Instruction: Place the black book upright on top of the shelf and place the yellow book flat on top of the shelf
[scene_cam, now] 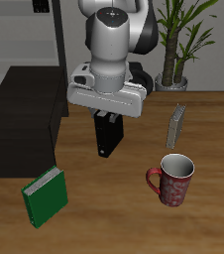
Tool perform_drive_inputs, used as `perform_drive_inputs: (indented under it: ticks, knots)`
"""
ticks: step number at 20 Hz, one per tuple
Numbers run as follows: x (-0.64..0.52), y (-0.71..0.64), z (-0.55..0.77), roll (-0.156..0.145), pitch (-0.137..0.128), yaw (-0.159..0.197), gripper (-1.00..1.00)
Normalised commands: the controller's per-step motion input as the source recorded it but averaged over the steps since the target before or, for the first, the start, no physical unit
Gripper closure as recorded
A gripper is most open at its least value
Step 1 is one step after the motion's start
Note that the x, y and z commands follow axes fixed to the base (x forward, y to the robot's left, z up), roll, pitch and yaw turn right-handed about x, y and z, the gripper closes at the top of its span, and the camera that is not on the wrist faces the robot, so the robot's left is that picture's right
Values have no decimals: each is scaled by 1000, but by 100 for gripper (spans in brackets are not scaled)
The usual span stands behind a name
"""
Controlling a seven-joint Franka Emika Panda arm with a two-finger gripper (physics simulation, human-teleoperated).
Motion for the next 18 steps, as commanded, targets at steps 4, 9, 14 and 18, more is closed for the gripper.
perform_drive_inputs:
  ticks: [4, 9, 14, 18]
  knots:
    - [-490, -434, 884, -17, -78, 37, 100]
    - [-539, -389, 563, 10, 10, 41, 100]
    - [-523, -272, 349, 44, -23, 66, 100]
    - [-406, -283, 183, 32, -19, 45, 100]
